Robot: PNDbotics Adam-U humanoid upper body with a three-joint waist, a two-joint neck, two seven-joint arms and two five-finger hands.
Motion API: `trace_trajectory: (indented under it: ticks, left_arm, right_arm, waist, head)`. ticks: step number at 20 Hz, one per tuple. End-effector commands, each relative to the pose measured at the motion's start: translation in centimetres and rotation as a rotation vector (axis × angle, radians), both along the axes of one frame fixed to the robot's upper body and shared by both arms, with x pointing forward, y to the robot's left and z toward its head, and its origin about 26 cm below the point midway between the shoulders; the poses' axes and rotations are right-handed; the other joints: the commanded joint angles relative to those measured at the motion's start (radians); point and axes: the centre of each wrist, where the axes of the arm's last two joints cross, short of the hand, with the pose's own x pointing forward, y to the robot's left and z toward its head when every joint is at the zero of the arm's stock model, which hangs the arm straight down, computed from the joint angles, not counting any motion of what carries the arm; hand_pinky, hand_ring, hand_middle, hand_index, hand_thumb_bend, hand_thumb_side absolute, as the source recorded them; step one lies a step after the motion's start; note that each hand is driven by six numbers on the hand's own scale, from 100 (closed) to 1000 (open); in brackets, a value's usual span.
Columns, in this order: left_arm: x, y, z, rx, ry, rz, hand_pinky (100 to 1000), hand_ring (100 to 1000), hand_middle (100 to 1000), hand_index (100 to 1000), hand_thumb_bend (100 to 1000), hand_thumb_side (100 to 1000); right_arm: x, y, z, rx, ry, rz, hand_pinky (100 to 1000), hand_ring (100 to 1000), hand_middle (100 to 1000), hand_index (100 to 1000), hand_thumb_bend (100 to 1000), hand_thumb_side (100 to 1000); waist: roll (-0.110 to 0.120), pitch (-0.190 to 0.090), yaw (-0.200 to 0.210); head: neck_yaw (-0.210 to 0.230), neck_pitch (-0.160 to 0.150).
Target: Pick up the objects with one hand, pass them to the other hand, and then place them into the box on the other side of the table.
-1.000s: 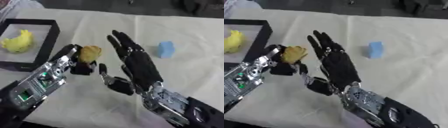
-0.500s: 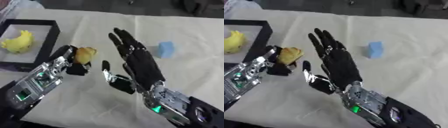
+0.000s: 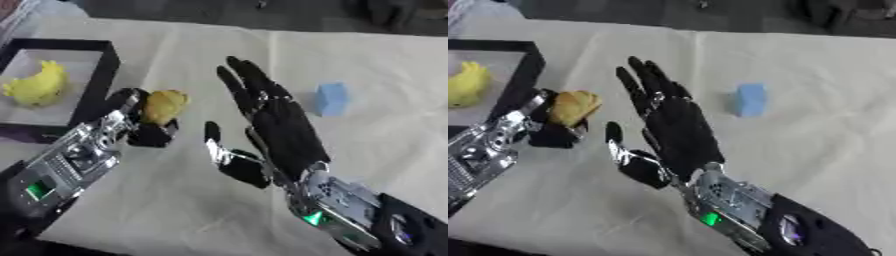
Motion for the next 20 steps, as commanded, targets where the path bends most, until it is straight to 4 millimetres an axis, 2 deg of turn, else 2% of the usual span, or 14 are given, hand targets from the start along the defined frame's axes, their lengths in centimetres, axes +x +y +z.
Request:
trace_trajectory:
  ticks: [1, 3, 6, 7, 10, 13, 15, 20]
  left_arm:
    - [-0.3, 2.9, 4.4, -0.023, -0.082, 0.026, 779, 371, 439, 567, 100, 148]
    - [-0.4, 4.7, 6.0, -0.029, -0.103, 0.051, 779, 370, 440, 569, 100, 153]
    - [-0.2, 7.4, 7.2, -0.015, -0.126, 0.121, 776, 375, 444, 571, 100, 152]
    - [-0.2, 8.2, 7.4, -0.008, -0.134, 0.148, 776, 372, 443, 571, 100, 153]
    - [-0.1, 10.3, 8.0, -0.007, -0.150, 0.213, 781, 365, 442, 571, 100, 157]
    - [0.1, 12.2, 7.9, 0.000, -0.151, 0.277, 781, 378, 443, 572, 100, 156]
    - [0.3, 13.4, 7.6, 0.002, -0.141, 0.320, 784, 384, 445, 573, 100, 159]
    - [0.9, 15.8, 6.7, 0.010, -0.121, 0.415, 784, 398, 447, 575, 100, 162]
  right_arm:
    - [-0.1, -0.4, 0.8, 0.032, -0.038, 0.047, 722, 937, 906, 984, 125, 352]
    - [0.1, -0.8, 1.0, 0.058, -0.060, 0.071, 715, 925, 892, 971, 117, 309]
    - [0.5, -1.9, 1.2, 0.079, -0.110, 0.099, 721, 925, 891, 968, 117, 271]
    - [0.6, -2.2, 1.2, 0.084, -0.124, 0.107, 727, 926, 892, 969, 171, 211]
    - [0.7, -2.7, 1.2, 0.083, -0.153, 0.140, 730, 925, 892, 971, 228, 177]
    - [0.8, -3.0, 1.0, 0.084, -0.156, 0.169, 725, 916, 884, 961, 311, 118]
    - [0.8, -3.3, 1.0, 0.095, -0.167, 0.173, 721, 908, 874, 940, 292, 145]
    - [1.1, -4.7, 0.9, 0.098, -0.228, 0.145, 730, 885, 850, 896, 340, 120]
  waist:
    - [0.008, -0.025, -0.001]
    - [0.009, -0.024, -0.005]
    - [0.006, -0.024, -0.015]
    - [0.004, -0.023, -0.018]
    - [-0.004, -0.021, -0.027]
    - [-0.015, -0.018, -0.041]
    - [-0.024, -0.016, -0.053]
    - [-0.045, -0.010, -0.088]
  head:
    - [0.006, 0.004]
    - [0.009, 0.005]
    - [0.022, 0.000]
    - [0.027, -0.002]
    - [0.046, -0.007]
    - [0.077, -0.010]
    - [0.102, -0.014]
    - [0.181, -0.033]
